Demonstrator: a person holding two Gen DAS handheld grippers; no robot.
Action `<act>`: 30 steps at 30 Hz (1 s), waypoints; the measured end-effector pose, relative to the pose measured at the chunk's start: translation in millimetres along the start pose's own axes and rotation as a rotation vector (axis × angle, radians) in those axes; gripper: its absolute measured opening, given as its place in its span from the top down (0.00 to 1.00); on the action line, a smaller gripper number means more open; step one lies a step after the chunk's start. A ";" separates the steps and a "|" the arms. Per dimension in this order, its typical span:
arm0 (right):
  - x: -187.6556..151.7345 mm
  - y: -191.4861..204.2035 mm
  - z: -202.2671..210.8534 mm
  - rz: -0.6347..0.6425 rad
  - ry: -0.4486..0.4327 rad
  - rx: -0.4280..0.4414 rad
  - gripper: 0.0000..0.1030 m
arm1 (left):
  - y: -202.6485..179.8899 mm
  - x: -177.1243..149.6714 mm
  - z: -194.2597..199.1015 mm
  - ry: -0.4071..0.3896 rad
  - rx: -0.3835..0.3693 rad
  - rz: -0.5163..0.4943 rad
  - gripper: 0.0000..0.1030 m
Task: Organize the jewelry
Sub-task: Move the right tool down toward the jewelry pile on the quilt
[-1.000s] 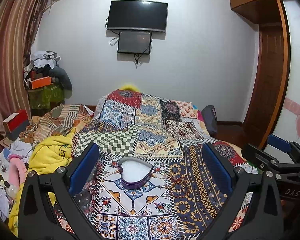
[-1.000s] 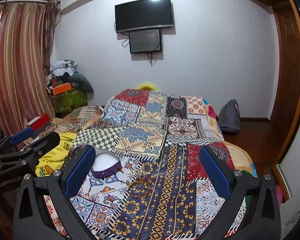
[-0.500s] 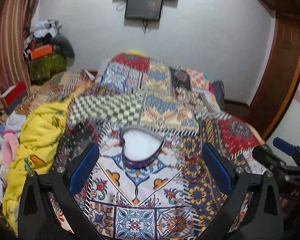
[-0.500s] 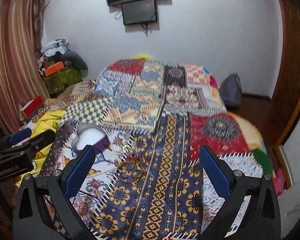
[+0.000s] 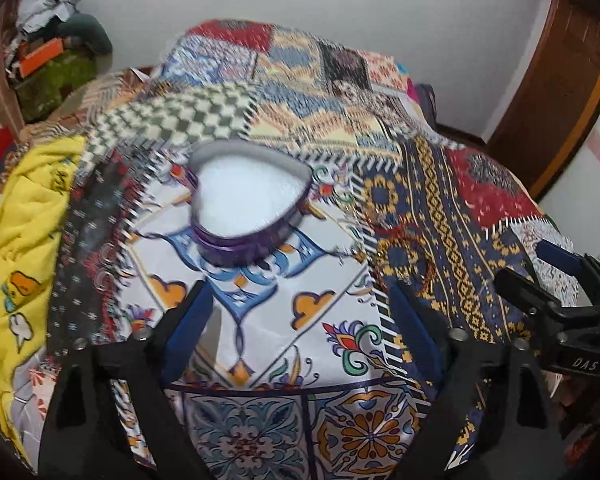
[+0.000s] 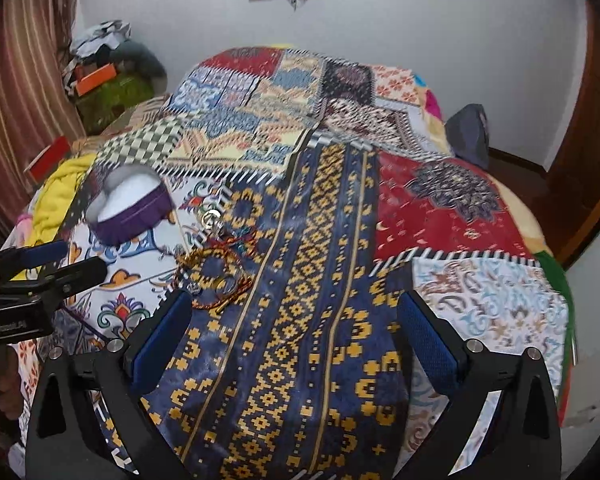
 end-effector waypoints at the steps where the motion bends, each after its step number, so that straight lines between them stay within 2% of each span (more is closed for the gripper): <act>1: -1.2 0.8 -2.9 0.002 0.008 0.010 0.06 | -2.3 -1.0 -3.1 0.014 -0.011 -0.004 0.24; 3: -2.7 3.5 -9.8 0.007 0.028 0.036 0.15 | -8.5 -3.7 -9.5 0.039 -0.033 -0.016 0.33; 7: -5.1 8.0 -19.0 0.006 0.054 0.075 0.22 | -23.9 -7.6 -17.5 0.073 -0.084 -0.044 0.46; 9: -6.0 9.9 -22.1 0.009 0.063 0.093 0.34 | -29.6 -8.5 -21.3 0.089 -0.100 -0.049 0.53; 15: -8.4 10.1 -28.6 0.016 0.083 0.121 0.50 | -47.5 -6.7 -28.8 0.114 -0.170 -0.062 0.73; 21: -9.6 7.0 -30.5 0.005 0.094 0.145 0.58 | -69.9 -4.7 -30.3 0.102 -0.209 -0.128 0.86; 30: -7.1 10.5 -30.8 0.010 0.099 0.178 0.59 | -85.9 -5.8 -42.1 0.108 -0.207 -0.175 0.88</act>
Point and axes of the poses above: each gripper's, at about its wrist camera, not at the fingertips, and z roughly against the way its jaws point, y to its left, x to its top, the point moved 10 cm from there along -z, roughly the way its jaws point, and after that the axes turned 7 degrees about x, right-handed, at the moved point
